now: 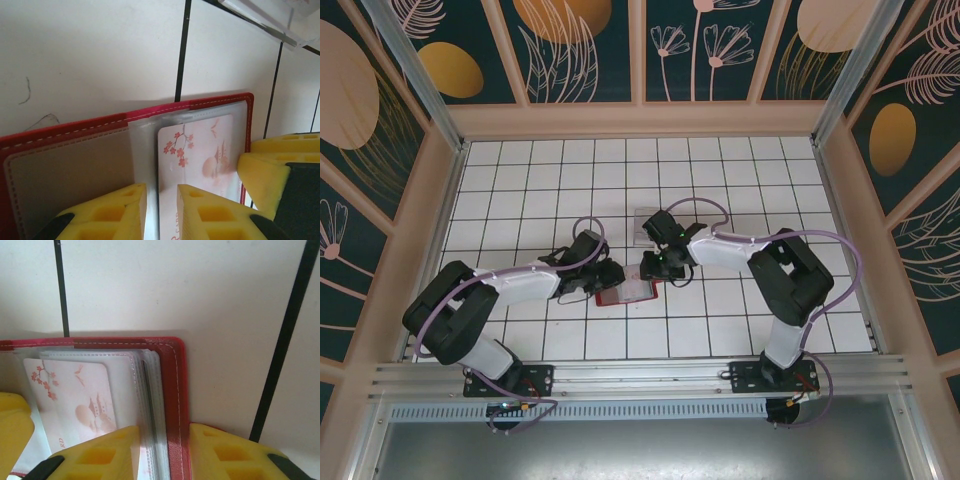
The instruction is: Take the credit cards out of the card holder
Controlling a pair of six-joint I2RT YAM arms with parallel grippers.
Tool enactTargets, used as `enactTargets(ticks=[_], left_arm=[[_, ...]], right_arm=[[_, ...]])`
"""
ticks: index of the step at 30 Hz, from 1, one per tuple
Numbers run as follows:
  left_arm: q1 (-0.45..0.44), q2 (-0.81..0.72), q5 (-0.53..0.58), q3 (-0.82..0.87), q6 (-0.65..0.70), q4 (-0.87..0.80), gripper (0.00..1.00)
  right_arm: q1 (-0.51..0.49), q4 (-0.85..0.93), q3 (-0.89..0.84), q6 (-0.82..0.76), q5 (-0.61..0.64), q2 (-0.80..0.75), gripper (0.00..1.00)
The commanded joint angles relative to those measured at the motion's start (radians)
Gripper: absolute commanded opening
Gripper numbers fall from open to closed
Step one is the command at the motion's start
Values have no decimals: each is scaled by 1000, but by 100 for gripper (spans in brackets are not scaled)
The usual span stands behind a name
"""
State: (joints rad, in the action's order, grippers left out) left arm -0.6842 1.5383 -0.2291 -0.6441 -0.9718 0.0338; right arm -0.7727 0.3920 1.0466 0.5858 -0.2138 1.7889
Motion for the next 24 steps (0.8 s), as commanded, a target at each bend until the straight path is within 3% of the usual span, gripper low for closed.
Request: enactTargets(ticks=[1, 9, 18, 24], left_arm=[[7, 16, -34, 14, -10, 55, 25], [6, 41, -77, 26, -3, 102, 23], [6, 50, -32, 22, -4, 51, 27], [7, 57, -61, 35, -2, 88, 26]], right_arm=[[-8, 22, -4, 3, 14, 31, 29], [-7, 22, 0, 6, 11, 29, 25], [-7, 24, -5, 8, 13, 26, 24], [-7, 18, -6, 11, 8, 28, 22]])
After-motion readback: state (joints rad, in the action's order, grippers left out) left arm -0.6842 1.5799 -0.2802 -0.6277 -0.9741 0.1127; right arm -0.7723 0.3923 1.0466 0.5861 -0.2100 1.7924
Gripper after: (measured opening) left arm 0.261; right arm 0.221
